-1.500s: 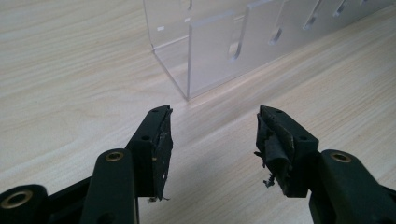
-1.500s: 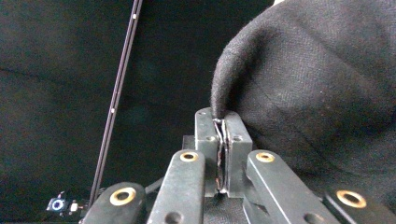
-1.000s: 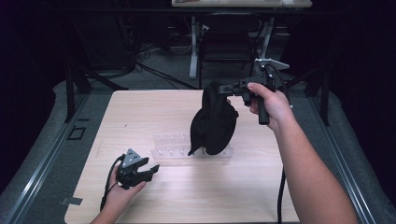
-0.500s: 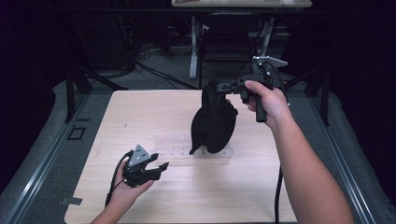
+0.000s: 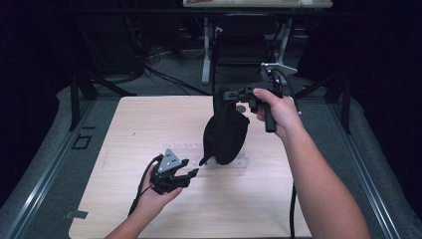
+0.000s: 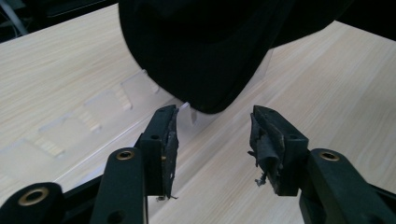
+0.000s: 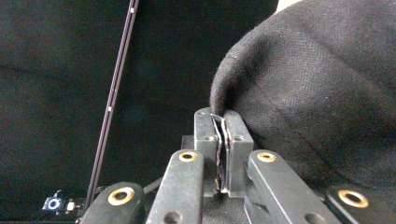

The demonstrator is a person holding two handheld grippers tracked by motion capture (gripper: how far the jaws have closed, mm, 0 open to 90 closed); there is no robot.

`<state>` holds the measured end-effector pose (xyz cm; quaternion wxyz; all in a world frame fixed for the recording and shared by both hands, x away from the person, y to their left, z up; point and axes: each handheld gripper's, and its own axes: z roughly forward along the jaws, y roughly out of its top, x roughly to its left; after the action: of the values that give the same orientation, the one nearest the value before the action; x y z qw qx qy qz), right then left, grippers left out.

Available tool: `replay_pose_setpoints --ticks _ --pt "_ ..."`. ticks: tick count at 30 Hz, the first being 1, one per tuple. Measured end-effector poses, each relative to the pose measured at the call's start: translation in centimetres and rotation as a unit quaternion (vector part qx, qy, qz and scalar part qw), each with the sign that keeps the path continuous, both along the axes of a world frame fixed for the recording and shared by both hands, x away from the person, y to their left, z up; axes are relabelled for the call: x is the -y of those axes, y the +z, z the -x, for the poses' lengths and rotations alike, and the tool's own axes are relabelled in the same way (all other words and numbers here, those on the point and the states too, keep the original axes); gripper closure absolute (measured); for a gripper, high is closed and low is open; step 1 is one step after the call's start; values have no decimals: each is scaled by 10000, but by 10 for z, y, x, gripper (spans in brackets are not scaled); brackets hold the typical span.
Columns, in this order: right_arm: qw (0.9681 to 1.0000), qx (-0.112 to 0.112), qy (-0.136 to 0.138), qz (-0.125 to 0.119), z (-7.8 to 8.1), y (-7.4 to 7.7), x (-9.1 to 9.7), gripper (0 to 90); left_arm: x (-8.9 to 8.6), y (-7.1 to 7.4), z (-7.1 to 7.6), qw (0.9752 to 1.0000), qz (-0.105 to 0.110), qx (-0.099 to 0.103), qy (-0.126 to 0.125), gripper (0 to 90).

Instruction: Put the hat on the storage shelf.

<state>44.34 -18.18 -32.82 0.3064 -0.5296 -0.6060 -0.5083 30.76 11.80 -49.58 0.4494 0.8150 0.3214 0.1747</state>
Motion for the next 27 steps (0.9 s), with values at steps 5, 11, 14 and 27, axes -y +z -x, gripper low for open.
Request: replay_pose_setpoints --ticks 5,11,14,27 --pt "10000 4 32 -49 0 -1 -6 863 14 -1 -2 10000 -36 86 -32 624" --pt "9999 -11 100 -52 0 -2 -9 863 20 -4 -3 9994 -223 252 4 814" --pt "9999 -6 124 -37 1 -1 -11 859 20 -5 -2 9990 -316 311 -30 835" --pt "9994 145 -76 -311 8 8 7 768 12 -11 -3 9993 -224 307 -7 850"
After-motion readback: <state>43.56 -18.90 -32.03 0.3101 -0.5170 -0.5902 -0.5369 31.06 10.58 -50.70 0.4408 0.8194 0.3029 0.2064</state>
